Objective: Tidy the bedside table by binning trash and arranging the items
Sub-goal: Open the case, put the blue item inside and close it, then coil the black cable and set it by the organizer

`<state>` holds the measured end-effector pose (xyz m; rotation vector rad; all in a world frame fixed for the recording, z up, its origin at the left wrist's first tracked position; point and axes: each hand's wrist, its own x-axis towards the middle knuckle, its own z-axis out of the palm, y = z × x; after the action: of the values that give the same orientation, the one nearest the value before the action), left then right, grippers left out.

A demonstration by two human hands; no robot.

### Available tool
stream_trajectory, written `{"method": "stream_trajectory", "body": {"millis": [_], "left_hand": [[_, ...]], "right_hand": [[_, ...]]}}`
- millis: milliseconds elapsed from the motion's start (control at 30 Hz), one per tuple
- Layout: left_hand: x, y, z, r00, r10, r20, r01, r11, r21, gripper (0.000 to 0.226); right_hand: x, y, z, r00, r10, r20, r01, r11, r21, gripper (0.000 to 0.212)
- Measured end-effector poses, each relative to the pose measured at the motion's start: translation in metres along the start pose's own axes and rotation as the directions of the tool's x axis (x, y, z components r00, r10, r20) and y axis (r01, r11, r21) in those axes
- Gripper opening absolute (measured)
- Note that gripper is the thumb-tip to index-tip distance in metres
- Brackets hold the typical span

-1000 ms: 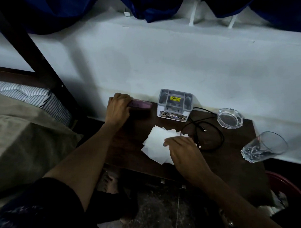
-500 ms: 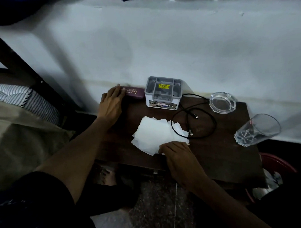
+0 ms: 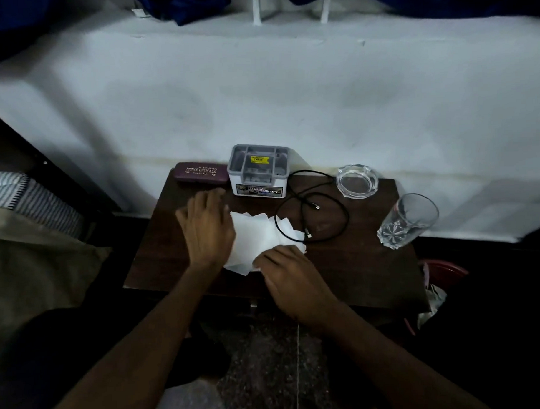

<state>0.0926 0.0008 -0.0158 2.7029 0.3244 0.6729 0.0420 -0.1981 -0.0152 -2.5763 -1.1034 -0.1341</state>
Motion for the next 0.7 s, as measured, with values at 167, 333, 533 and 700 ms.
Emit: {"method": "stream_trajectory", "body": {"millis": [167, 333, 533, 700], "left_hand": [[-0.007, 0.053, 0.014, 0.986, 0.164, 0.033, -0.158, 0.979, -0.130, 0.012], [0.018, 0.105, 0.035, 0.927, 0.272, 0.256, -0.230, 0.956, -0.181, 0.016], [0.017, 0.134, 0.067, 0.953, 0.142, 0.268, -0.140, 0.990, -0.025, 0.048], [0.011, 0.135, 0.082, 0.959, 0.030, 0.280, -0.048, 0.997, 0.055, 0.058]], "right_hand": [[0.020, 0.050, -0.043, 0.939, 0.267, -0.216, -0.276, 0.961, -0.012, 0.015], [0.030, 0.114, -0.076, 0.814, 0.578, -0.058, -0.580, 0.811, -0.076, 0.018], [0.023, 0.138, -0.070, 0.729, 0.676, 0.108, -0.663, 0.737, -0.135, 0.025], [0.019, 0.140, -0.064, 0.687, 0.716, 0.124, -0.705, 0.698, -0.123, 0.024]]}}
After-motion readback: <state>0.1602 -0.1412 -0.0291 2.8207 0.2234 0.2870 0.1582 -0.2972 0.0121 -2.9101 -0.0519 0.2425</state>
